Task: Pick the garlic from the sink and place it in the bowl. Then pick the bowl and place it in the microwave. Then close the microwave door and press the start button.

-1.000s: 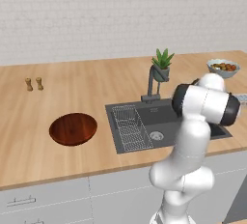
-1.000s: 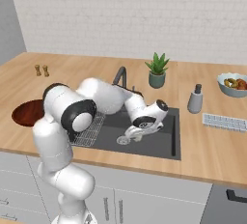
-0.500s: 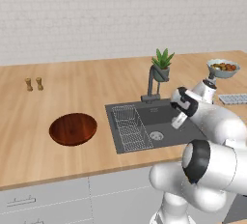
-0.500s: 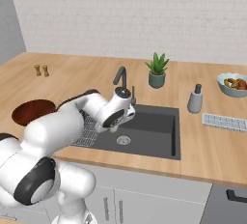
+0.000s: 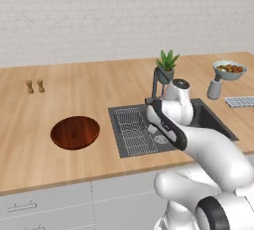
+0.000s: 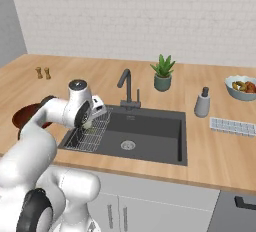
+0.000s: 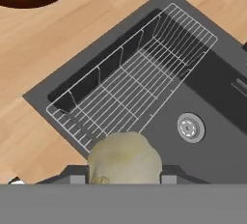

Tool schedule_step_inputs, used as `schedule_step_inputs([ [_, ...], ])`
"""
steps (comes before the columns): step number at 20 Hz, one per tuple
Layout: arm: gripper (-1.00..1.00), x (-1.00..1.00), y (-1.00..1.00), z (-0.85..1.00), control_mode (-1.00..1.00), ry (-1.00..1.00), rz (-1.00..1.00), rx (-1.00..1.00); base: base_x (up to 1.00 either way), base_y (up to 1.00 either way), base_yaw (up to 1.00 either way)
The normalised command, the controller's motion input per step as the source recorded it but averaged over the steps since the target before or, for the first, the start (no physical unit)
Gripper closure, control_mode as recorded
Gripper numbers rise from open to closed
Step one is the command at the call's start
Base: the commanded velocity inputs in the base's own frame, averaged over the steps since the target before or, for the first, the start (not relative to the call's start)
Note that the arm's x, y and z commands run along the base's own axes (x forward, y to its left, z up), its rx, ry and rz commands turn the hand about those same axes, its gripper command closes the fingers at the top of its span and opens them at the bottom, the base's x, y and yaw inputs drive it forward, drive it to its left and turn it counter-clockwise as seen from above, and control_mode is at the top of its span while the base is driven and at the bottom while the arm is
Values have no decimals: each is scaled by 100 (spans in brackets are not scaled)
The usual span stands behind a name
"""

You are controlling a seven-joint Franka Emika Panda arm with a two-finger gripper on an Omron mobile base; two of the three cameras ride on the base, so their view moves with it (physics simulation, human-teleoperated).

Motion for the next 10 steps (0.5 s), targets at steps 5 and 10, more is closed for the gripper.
schedule_step_inputs([
  [5, 100, 28, 100, 68, -100, 4, 0, -7, 0, 0, 0],
  [10, 100, 53, 100, 21, -100, 15, 0, 0, 0, 0, 0],
])
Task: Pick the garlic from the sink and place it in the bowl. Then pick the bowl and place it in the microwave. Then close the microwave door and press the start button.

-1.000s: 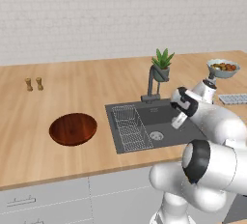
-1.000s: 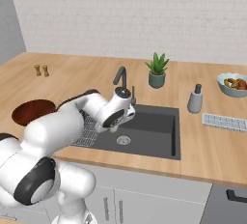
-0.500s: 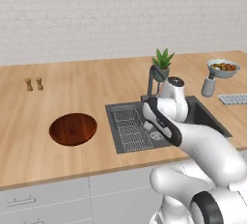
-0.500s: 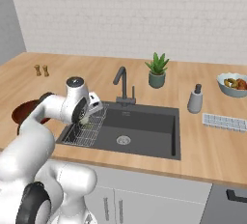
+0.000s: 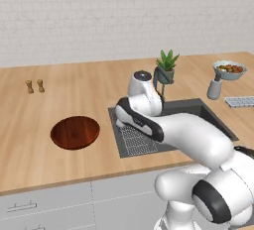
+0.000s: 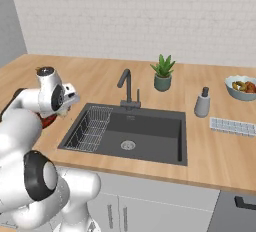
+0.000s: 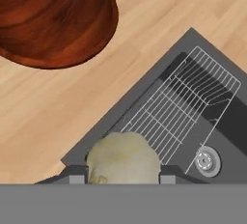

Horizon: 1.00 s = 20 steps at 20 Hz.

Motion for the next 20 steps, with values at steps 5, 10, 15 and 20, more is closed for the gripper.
schedule_step_inputs([
  [5, 100, 37, 100, 0, -100, 17, 1, -1, 0, 0, 0],
  [10, 100, 47, 100, -22, -100, 18, 0, -2, 0, 0, 0],
  [15, 100, 30, 100, -50, -100, 8, 0, -1, 0, 0, 0],
  [20, -100, 29, 88, -75, -100, 2, 0, 0, 0, 0, 0],
])
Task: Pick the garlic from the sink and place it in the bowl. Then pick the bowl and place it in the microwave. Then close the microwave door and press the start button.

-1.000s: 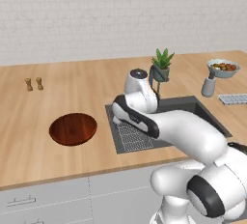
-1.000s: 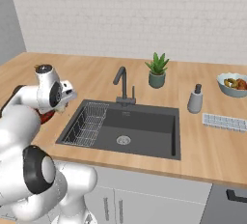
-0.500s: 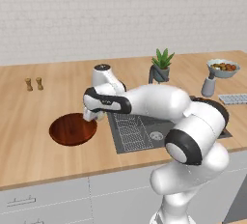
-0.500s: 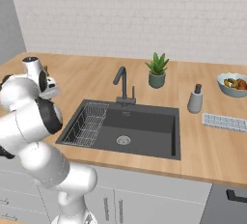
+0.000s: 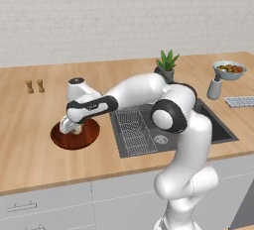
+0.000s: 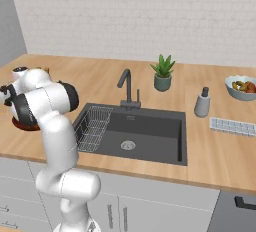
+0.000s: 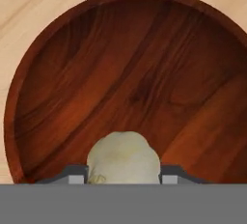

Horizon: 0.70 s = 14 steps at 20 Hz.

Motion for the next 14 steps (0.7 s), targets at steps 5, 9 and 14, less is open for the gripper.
schedule_step_inputs([
  [5, -100, 10, 15, -23, -100, -4, -1, 0, 0, 0, 0],
  [9, -100, -2, -49, 4, -100, -3, -10, 3, 0, 0, 0],
  [14, -100, -15, -98, 4, -100, 1, -20, 12, 0, 0, 0],
])
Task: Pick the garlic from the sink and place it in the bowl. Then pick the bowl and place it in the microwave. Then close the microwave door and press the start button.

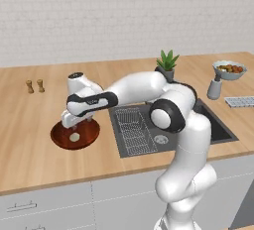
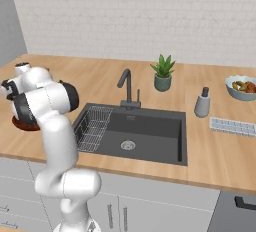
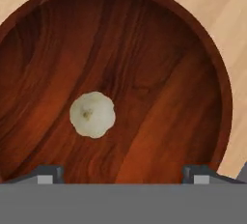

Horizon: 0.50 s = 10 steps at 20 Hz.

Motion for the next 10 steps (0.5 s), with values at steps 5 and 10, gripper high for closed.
schedule_step_inputs([
  [5, -100, -13, -87, -11, -100, 5, -26, 13, 0, 0, 0],
  [10, -100, 30, 0, -62, -100, 17, -31, 4, 0, 0, 0],
])
